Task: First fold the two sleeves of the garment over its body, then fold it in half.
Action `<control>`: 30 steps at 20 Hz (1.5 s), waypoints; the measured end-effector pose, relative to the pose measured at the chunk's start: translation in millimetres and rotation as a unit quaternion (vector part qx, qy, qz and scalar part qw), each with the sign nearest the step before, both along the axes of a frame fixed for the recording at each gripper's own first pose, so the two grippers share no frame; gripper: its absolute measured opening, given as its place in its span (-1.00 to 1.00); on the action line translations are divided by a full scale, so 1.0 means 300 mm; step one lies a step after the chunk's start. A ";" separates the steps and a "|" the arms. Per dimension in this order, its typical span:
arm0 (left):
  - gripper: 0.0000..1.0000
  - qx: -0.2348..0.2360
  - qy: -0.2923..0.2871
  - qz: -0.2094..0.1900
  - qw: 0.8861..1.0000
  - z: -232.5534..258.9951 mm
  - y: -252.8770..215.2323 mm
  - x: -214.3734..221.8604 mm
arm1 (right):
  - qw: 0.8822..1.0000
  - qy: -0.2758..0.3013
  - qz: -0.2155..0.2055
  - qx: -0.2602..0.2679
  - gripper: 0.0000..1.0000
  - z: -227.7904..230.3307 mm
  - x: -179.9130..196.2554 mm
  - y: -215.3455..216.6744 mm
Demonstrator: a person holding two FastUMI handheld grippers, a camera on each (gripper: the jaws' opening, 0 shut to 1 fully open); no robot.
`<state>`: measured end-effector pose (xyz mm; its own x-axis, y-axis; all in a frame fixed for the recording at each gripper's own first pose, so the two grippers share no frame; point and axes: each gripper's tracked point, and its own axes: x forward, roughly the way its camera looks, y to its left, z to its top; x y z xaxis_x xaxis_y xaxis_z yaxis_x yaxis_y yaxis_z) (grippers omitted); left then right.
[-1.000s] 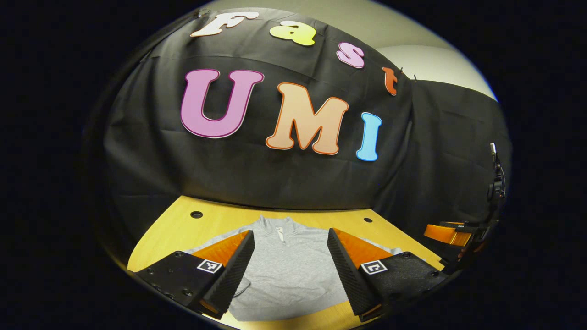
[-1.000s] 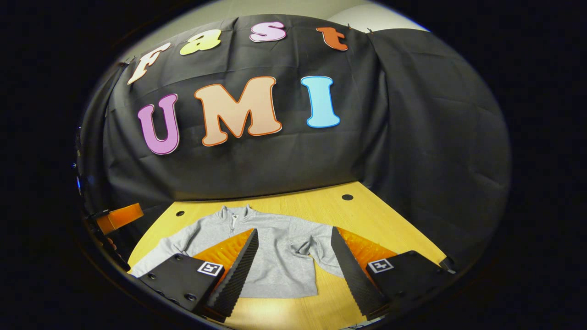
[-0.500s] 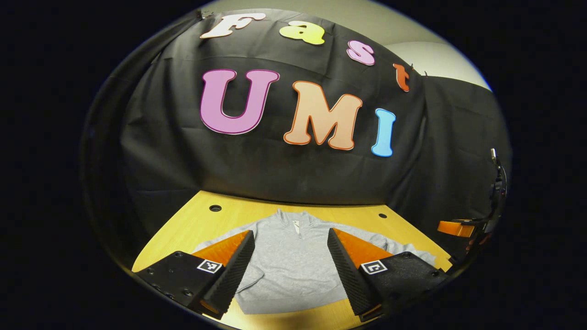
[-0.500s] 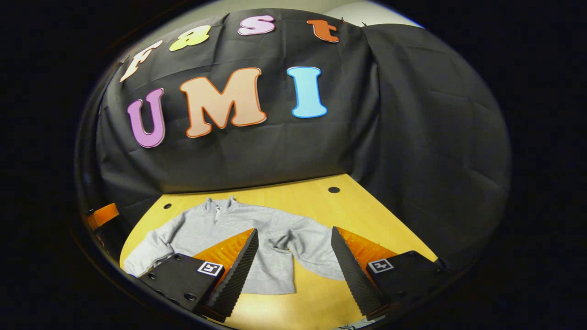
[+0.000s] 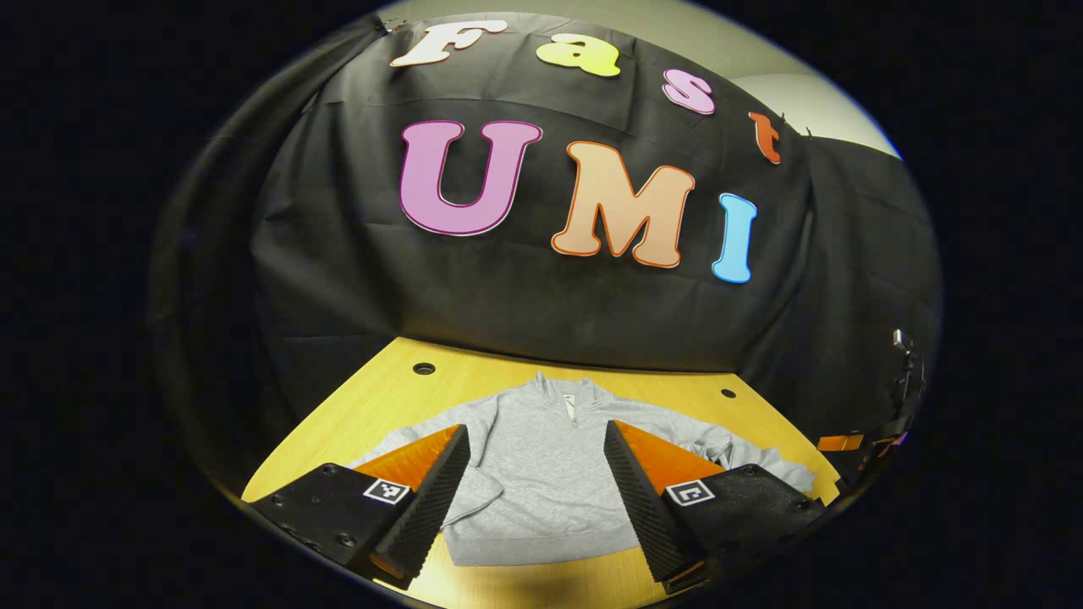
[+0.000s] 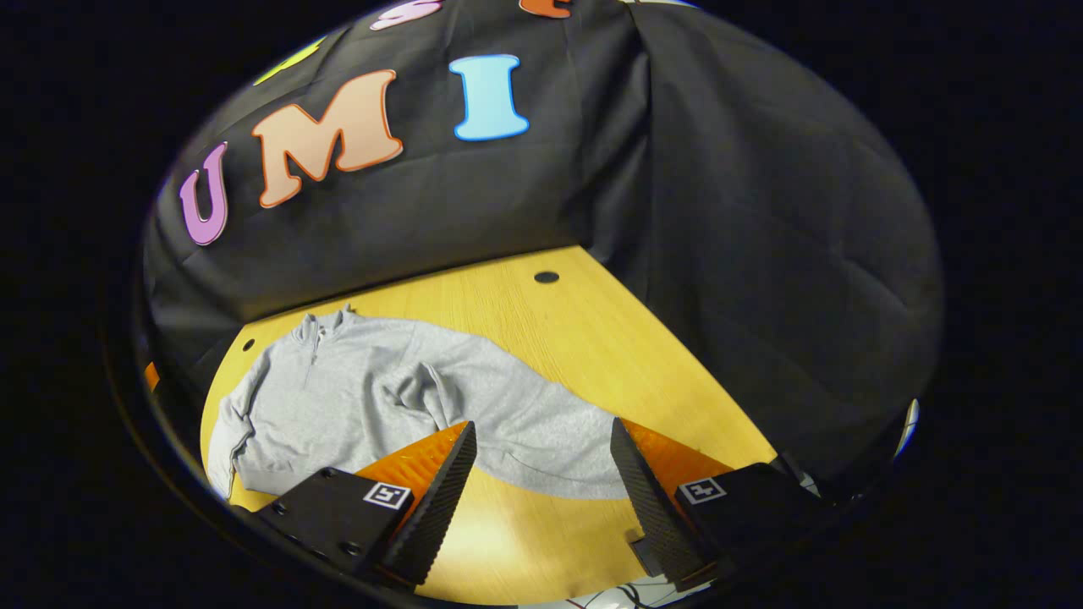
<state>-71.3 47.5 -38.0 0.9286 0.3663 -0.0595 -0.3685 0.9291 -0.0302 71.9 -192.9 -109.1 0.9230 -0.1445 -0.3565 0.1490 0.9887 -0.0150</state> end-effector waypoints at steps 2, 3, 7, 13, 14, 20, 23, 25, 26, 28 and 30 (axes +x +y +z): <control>0.87 0.003 0.006 0.008 1.000 -0.008 0.006 -0.002 | 0.999 0.027 -0.010 0.014 0.98 -0.070 0.036 -0.062; 0.87 0.006 0.010 0.012 1.000 -0.010 0.008 -0.004 | 0.999 0.041 -0.016 0.019 0.98 -0.097 0.049 -0.091; 0.87 0.011 0.023 0.019 0.999 -0.023 0.008 0.007 | 0.996 0.082 -0.042 0.009 0.92 -0.205 0.087 -0.231; 0.87 0.009 0.038 0.015 0.999 -0.047 -0.001 0.050 | 0.989 0.136 -0.054 0.003 0.98 -0.331 0.128 -0.333; 0.87 0.007 0.039 0.015 0.999 -0.050 -0.003 0.059 | 0.988 0.142 -0.059 0.004 0.98 -0.342 0.128 -0.350; 0.87 -0.005 0.047 0.008 0.999 -0.077 -0.018 0.094 | 0.984 0.169 -0.059 -0.007 0.92 -0.395 0.126 -0.380; 0.88 -0.004 0.050 0.007 0.999 -0.086 -0.022 0.093 | 0.983 0.173 -0.059 0.016 0.89 -0.410 0.129 -0.365; 0.87 -0.008 0.052 0.006 0.999 -0.095 -0.023 0.098 | 0.984 0.169 -0.058 0.015 0.84 -0.410 0.125 -0.369; 0.88 -0.011 0.053 0.005 0.999 -0.100 -0.021 0.098 | 0.984 0.168 -0.059 0.016 0.94 -0.410 0.127 -0.370; 0.87 -0.021 0.055 0.003 0.998 -0.117 -0.024 0.099 | 0.982 0.176 -0.070 0.026 0.83 -0.415 0.126 -0.365; 0.87 -0.027 0.056 0.003 0.998 -0.119 -0.018 0.100 | 0.980 0.183 -0.074 0.031 0.52 -0.410 0.120 -0.357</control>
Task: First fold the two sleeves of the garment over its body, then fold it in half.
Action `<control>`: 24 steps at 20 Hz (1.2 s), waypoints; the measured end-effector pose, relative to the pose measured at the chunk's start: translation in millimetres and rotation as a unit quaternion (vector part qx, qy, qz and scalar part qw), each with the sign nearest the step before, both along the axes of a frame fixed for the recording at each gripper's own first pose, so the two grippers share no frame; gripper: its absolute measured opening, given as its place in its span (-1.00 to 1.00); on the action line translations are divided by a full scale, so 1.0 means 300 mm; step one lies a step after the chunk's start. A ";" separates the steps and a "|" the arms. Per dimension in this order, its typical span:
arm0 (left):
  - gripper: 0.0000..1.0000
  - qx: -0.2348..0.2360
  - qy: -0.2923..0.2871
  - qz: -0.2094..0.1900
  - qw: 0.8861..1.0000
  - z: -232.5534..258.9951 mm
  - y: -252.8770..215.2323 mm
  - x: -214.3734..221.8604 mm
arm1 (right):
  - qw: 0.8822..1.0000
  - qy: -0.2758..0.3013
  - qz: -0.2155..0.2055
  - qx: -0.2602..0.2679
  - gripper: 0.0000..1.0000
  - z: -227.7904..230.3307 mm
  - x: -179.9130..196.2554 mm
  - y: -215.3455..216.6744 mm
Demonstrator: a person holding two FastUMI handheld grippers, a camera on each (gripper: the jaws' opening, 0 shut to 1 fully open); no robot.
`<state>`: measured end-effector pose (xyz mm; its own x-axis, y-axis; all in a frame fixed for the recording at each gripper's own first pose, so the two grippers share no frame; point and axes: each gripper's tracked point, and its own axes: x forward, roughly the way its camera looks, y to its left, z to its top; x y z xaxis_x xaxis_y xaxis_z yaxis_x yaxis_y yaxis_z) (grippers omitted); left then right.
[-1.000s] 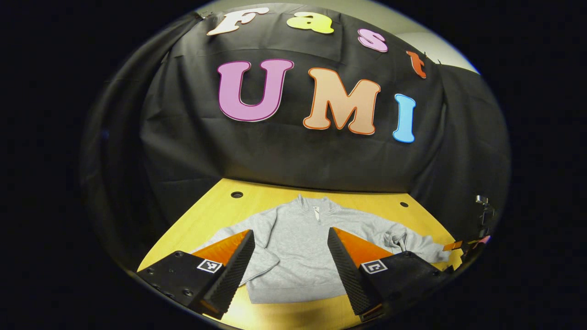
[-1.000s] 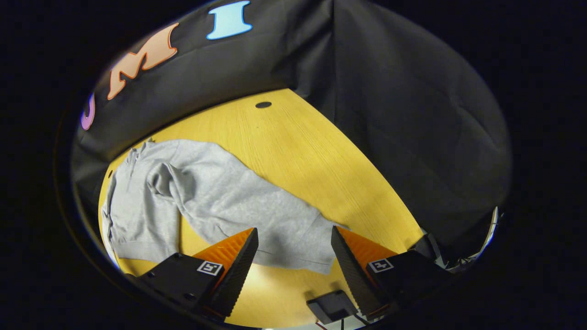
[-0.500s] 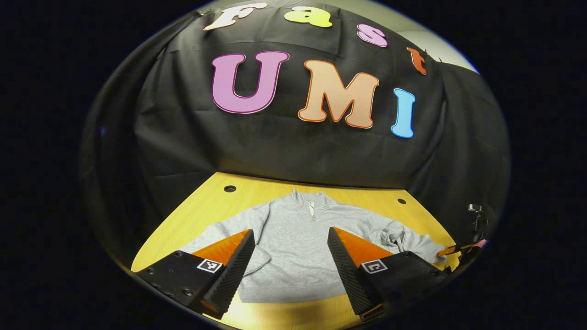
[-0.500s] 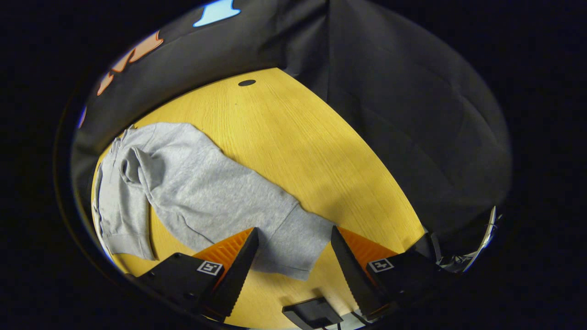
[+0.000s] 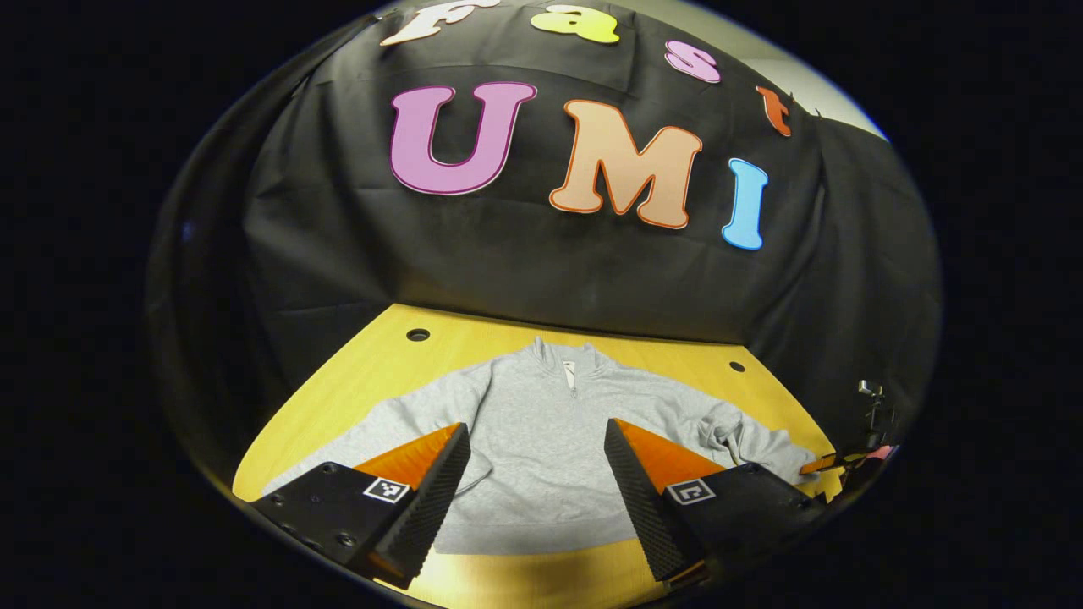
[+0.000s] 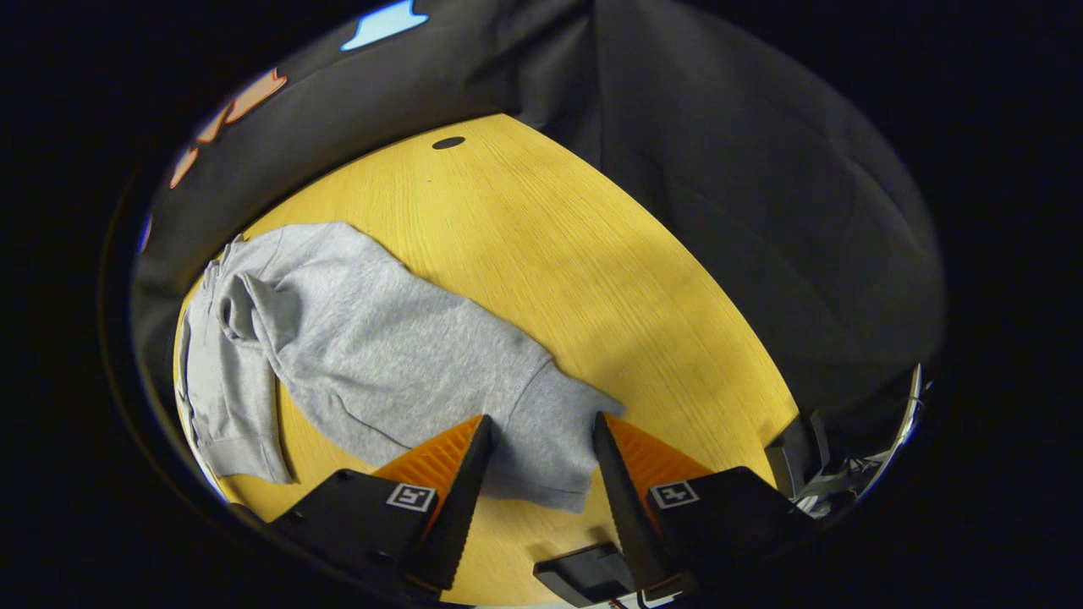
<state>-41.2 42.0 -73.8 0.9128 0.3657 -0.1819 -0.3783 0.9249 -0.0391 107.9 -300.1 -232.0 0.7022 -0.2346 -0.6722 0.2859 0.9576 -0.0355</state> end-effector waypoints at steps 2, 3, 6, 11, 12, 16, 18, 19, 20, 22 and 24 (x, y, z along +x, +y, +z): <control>0.87 0.000 0.000 0.001 1.000 0.001 0.007 0.003 | 1.000 0.001 -0.001 0.006 0.10 0.004 0.005 0.026; 0.87 0.001 0.000 0.002 1.000 -0.001 0.011 0.003 | 1.000 0.000 -0.002 0.007 -0.26 0.001 0.006 0.037; 0.87 0.003 0.002 0.001 1.000 0.002 0.018 0.005 | 1.000 0.000 -0.013 0.008 -0.58 0.003 0.005 0.042; 0.87 0.002 0.006 0.001 1.000 -0.003 0.026 -0.001 | 0.999 0.000 -0.035 0.030 -0.89 0.001 -0.001 0.064; 0.87 0.004 0.007 0.001 1.000 -0.003 0.031 -0.005 | 0.999 -0.006 -0.035 0.031 -0.89 0.000 0.000 0.075; 0.87 0.013 0.009 0.001 1.000 0.005 0.044 -0.013 | 0.999 -0.023 -0.014 0.047 -0.89 0.012 0.002 0.168; 0.87 0.009 0.009 0.000 1.000 0.003 0.049 -0.016 | 0.998 -0.044 -0.002 0.050 -0.90 0.062 0.027 0.238; 0.87 0.006 0.009 0.001 1.000 0.001 0.053 -0.019 | 0.997 -0.058 0.005 0.055 -0.89 0.094 0.044 0.274; 0.87 0.003 0.007 0.002 1.000 -0.003 0.055 -0.026 | 0.995 -0.072 0.015 0.062 -0.89 0.127 0.061 0.326; 0.87 -0.003 0.005 0.004 1.000 -0.008 0.064 -0.038 | 0.992 -0.099 0.037 0.073 -0.89 0.205 0.097 0.420; 0.87 -0.009 0.005 0.007 1.000 -0.015 0.081 -0.054 | 0.988 -0.115 0.065 0.083 -0.90 0.270 0.123 0.525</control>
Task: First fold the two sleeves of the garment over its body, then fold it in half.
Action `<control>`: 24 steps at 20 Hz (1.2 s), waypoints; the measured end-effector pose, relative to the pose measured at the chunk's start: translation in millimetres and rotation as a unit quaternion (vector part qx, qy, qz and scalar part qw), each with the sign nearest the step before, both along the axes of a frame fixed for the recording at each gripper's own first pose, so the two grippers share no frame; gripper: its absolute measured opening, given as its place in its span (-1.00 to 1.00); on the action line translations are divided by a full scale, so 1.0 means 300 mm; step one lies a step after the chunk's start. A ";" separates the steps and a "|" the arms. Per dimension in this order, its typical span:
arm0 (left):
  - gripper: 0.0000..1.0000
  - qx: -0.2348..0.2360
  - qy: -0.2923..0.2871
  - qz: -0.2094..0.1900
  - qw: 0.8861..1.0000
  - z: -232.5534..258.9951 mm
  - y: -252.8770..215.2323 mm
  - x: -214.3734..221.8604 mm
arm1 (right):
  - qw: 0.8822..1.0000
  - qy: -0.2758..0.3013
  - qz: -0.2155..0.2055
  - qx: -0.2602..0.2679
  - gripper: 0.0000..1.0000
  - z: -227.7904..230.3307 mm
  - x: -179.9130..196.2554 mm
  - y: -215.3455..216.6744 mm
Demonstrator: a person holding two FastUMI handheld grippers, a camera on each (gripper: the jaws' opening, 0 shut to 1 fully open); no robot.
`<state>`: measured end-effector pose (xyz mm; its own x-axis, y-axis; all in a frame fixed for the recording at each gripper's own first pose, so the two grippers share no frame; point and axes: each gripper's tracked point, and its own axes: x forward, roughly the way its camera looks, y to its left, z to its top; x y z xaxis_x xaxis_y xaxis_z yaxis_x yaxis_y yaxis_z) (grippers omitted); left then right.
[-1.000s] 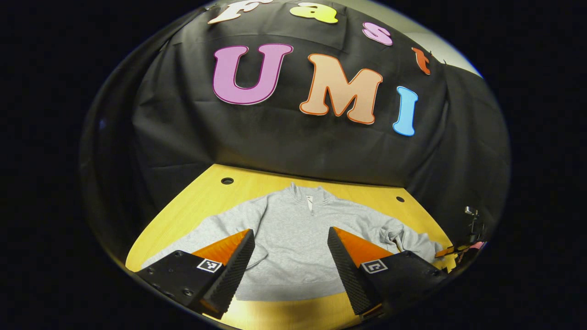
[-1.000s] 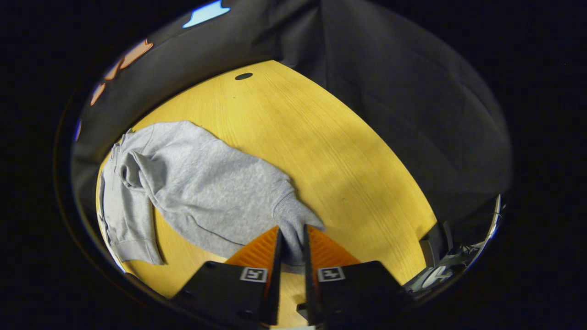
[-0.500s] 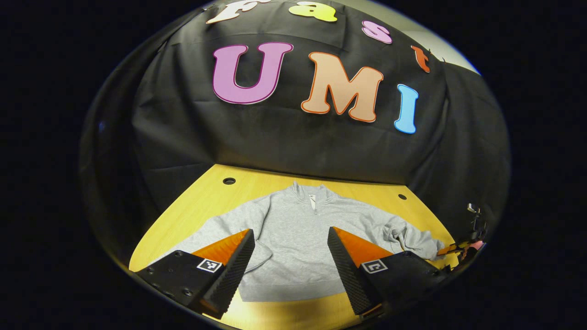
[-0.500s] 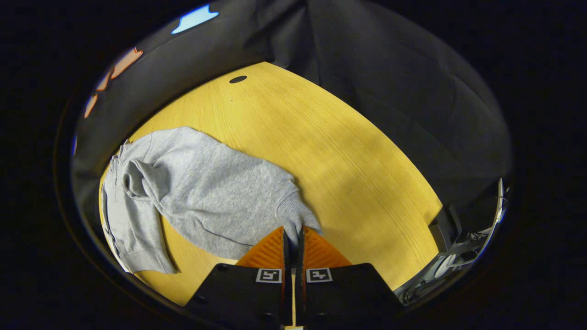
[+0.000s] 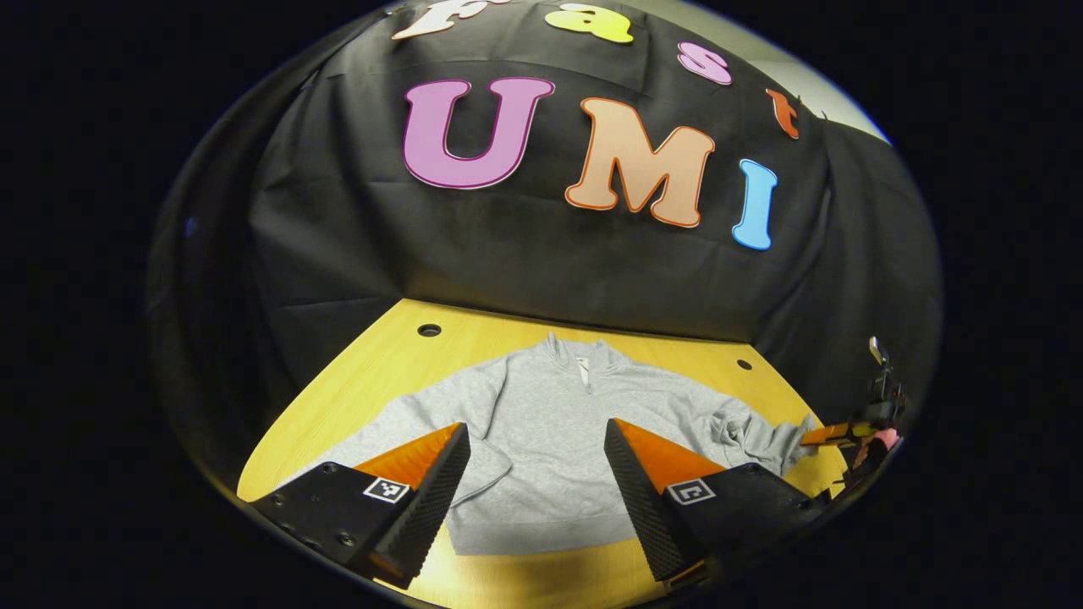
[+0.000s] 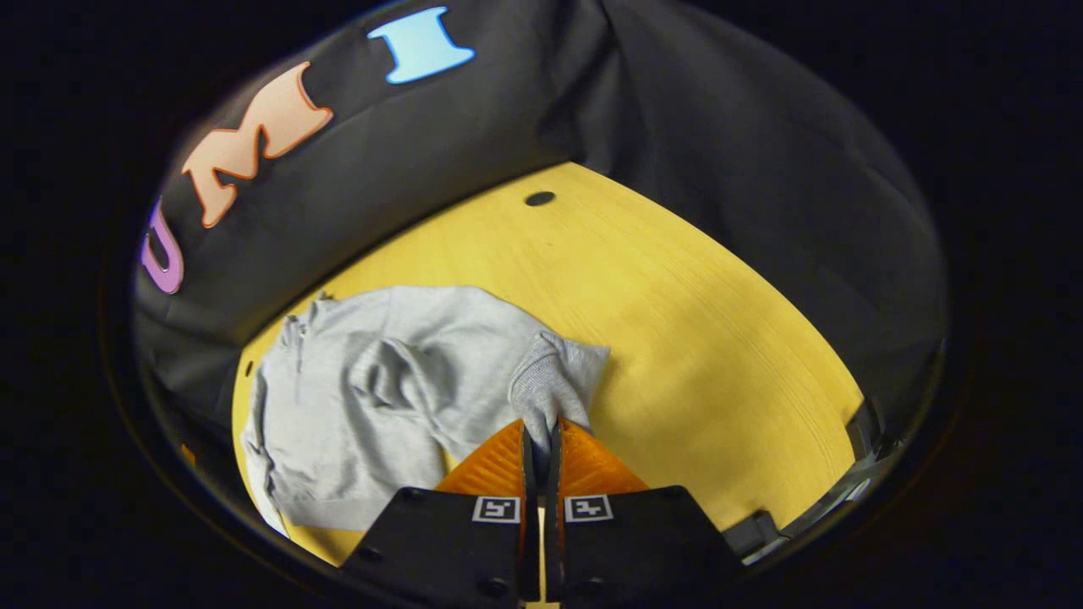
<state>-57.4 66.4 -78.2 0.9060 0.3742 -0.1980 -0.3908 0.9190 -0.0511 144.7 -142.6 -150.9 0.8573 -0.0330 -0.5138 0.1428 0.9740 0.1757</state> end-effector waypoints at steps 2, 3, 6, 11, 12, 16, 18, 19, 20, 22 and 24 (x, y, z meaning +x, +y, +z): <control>0.87 -0.008 -0.004 0.006 1.000 0.000 0.025 -0.019 | 0.999 -0.016 0.027 0.012 -0.90 0.059 0.033 0.112; 0.87 -0.011 -0.006 0.011 1.000 -0.001 0.038 -0.027 | 0.998 -0.025 0.044 0.024 -0.90 0.091 0.047 0.173; 0.87 -0.018 -0.008 0.027 0.999 -0.010 0.082 -0.060 | 0.994 -0.049 0.091 0.037 -0.90 0.153 0.084 0.368; 0.87 -0.029 -0.011 0.049 0.998 -0.016 0.144 -0.106 | 0.982 -0.080 0.161 0.049 -0.90 0.262 0.136 0.680; 0.87 -0.031 -0.011 0.054 0.998 -0.021 0.156 -0.117 | 0.980 -0.084 0.174 0.052 -0.91 0.276 0.141 0.746; 0.87 -0.036 -0.008 0.070 0.997 -0.030 0.202 -0.150 | 0.966 -0.092 0.236 0.053 -0.91 0.297 0.150 0.982; 0.87 -0.038 -0.006 0.077 0.996 -0.034 0.221 -0.168 | 0.957 -0.094 0.271 0.047 -0.91 0.292 0.131 1.094; 0.87 -0.039 -0.005 0.080 0.996 -0.037 0.233 -0.175 | 0.951 -0.093 0.290 0.055 -0.91 0.295 0.117 1.162; 0.87 -0.041 -0.003 0.084 0.996 -0.041 0.243 -0.181 | 0.946 -0.092 0.305 0.064 -0.91 0.295 0.108 1.234; 0.87 -0.041 0.000 0.092 0.995 -0.046 0.262 -0.201 | 0.936 -0.089 0.333 0.072 -0.91 0.279 0.100 1.349; 0.87 -0.040 0.000 0.101 0.994 -0.047 0.283 -0.217 | 0.925 -0.086 0.362 0.079 -0.91 0.264 0.076 1.464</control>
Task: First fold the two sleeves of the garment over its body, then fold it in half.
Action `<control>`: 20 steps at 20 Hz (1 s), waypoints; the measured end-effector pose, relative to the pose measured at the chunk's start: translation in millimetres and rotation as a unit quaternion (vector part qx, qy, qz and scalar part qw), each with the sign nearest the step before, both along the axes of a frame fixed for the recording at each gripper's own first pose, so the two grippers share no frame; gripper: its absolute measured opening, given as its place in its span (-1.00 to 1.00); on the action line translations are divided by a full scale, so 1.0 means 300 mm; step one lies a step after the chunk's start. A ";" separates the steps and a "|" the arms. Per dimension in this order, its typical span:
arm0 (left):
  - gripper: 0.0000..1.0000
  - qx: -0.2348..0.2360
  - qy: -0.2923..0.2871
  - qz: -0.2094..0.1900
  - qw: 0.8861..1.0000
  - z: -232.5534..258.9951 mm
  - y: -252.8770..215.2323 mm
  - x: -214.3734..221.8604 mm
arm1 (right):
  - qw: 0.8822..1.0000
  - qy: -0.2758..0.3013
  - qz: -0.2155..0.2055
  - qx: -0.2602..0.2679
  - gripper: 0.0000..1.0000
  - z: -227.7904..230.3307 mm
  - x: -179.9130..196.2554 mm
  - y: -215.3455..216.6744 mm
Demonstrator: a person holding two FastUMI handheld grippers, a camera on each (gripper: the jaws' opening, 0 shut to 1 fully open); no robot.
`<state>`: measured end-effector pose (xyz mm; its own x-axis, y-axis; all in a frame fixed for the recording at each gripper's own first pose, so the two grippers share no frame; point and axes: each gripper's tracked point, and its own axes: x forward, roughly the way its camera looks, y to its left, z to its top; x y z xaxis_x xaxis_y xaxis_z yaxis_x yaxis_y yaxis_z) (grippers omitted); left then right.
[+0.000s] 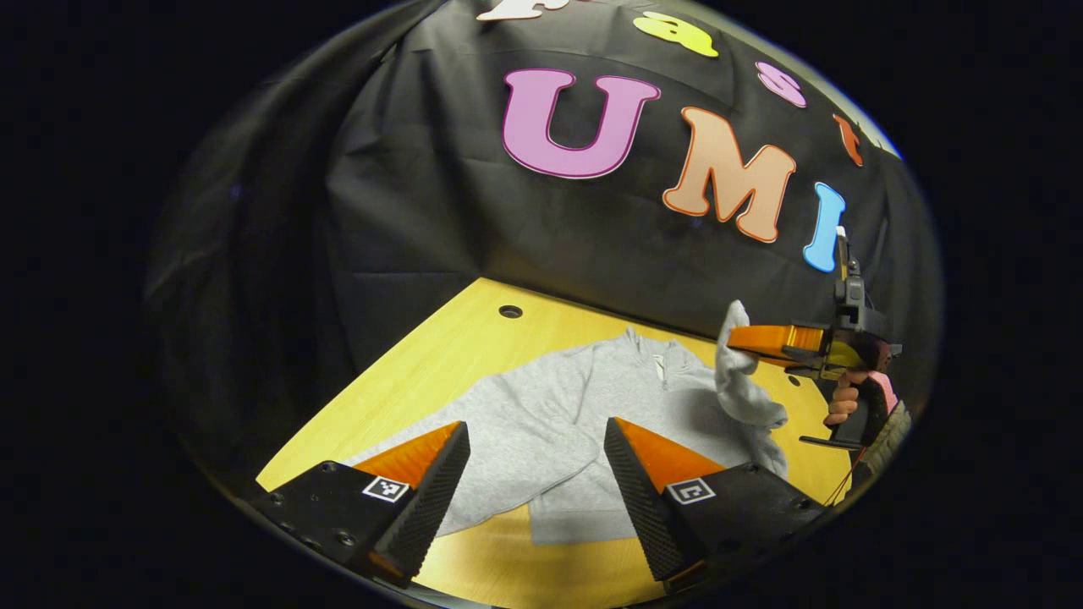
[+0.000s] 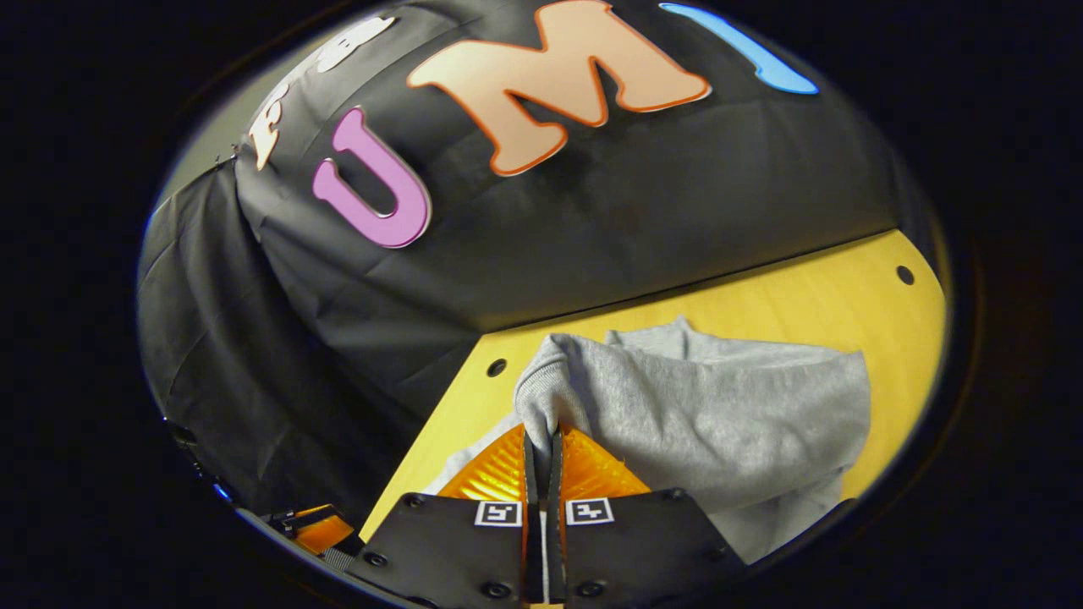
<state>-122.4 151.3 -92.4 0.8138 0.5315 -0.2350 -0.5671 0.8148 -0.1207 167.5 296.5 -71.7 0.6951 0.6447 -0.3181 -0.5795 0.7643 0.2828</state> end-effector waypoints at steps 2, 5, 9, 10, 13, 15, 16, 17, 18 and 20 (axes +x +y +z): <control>0.87 -0.004 0.000 0.011 1.000 -0.007 0.022 -0.025 | 1.000 0.006 0.030 -0.004 -0.92 -0.037 -0.023 0.103; 0.88 -0.021 -0.007 0.036 0.999 -0.028 0.061 -0.073 | 0.997 0.026 0.067 -0.004 -0.91 -0.122 -0.037 0.210; 0.88 -0.049 -0.007 0.084 0.995 -0.098 0.131 -0.165 | 0.995 0.038 0.094 -0.021 -0.92 -0.244 -0.043 0.312; 0.88 -0.058 -0.005 0.098 0.993 -0.124 0.155 -0.189 | 0.994 0.043 0.099 -0.024 -0.92 -0.272 -0.050 0.326; 0.88 -0.087 0.005 0.140 0.986 -0.215 0.212 -0.271 | 0.993 0.053 0.102 -0.033 -0.88 -0.337 -0.045 0.344; 0.89 -0.109 0.014 0.165 0.980 -0.288 0.237 -0.327 | 0.992 0.055 0.109 -0.035 -0.65 -0.343 -0.052 0.350; 0.89 -0.119 0.022 0.176 0.977 -0.324 0.242 -0.349 | 0.992 0.054 0.111 -0.036 -0.65 -0.350 -0.055 0.346; 0.89 -0.125 0.028 0.186 0.974 -0.351 0.249 -0.374 | 0.992 0.050 0.113 -0.033 -0.14 -0.356 -0.050 0.360; 0.88 -0.133 0.036 0.198 0.971 -0.384 0.262 -0.402 | 0.992 0.043 0.114 -0.032 0.20 -0.345 -0.055 0.356; 0.89 -0.150 0.047 0.217 0.963 -0.430 0.269 -0.438 | 0.993 0.018 0.108 -0.037 0.73 -0.329 -0.043 0.354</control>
<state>-253.9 232.1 -221.5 0.4980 0.7134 -0.4930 -0.8663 0.4345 -0.2463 154.7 402.6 -170.4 0.5302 0.7520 -0.3916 -0.7229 0.6423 0.2547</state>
